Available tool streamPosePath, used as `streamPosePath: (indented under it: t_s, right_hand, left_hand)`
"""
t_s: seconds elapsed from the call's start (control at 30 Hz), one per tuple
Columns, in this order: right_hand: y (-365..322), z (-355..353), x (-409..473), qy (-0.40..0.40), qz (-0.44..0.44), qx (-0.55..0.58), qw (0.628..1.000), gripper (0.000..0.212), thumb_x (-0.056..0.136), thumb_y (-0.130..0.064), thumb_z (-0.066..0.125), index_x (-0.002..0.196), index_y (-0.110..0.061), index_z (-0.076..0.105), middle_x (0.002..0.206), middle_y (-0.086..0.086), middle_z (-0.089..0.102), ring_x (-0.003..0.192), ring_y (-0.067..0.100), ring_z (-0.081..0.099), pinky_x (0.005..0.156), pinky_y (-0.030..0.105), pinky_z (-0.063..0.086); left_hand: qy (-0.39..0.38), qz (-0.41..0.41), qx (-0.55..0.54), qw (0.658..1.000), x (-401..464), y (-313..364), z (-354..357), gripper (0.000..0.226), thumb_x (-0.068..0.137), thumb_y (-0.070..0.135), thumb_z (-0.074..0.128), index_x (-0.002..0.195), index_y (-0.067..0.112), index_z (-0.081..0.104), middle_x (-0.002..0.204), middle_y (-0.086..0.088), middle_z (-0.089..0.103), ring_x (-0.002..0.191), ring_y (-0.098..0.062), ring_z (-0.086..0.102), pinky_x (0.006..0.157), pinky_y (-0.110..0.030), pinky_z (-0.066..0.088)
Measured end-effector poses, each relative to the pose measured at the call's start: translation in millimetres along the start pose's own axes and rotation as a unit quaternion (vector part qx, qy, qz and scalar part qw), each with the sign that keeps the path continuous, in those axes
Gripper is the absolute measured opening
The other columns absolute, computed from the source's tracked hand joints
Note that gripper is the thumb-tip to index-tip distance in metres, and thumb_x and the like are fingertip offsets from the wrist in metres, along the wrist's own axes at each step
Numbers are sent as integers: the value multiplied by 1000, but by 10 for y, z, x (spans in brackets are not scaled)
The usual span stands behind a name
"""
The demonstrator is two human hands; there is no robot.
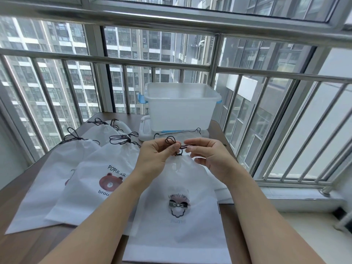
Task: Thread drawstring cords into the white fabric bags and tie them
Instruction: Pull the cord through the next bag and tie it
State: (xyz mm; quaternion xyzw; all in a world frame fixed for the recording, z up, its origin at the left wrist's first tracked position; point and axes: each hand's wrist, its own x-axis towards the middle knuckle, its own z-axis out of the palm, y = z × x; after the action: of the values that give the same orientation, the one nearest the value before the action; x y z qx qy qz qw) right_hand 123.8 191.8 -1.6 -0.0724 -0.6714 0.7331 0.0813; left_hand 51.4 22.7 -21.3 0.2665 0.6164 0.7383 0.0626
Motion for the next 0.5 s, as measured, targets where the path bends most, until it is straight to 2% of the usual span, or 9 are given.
streamPosePath:
  t_s: [0.13, 0.3, 0.5]
  right_hand:
    - [-12, 22, -6, 24, -10, -7, 1000, 14, 93, -3, 65, 97, -9, 77, 88, 9, 75, 74, 16, 65, 68, 20, 52]
    - [7, 16, 12, 68, -44, -47, 996, 8, 93, -8, 70, 92, -12, 77, 86, 4, 77, 73, 12, 65, 71, 22, 51]
    - [22, 68, 28, 124, -120, -54, 984, 13, 90, -2, 72, 94, -14, 77, 82, -2, 76, 70, 3, 63, 65, 15, 48]
  left_hand:
    - [-1, -10, 9, 1000, -6, -2, -8, 5, 88, 4, 69, 86, 2, 74, 73, 0, 72, 68, -8, 66, 70, -14, 50]
    - [16, -34, 3, 999, 1, -17, 14, 7, 86, 0, 71, 90, 4, 75, 73, 2, 74, 69, -6, 67, 69, -14, 51]
    - [29, -46, -4, 999, -4, -12, 26, 9, 85, -1, 72, 93, 2, 75, 77, -4, 73, 69, -9, 69, 70, -15, 53]
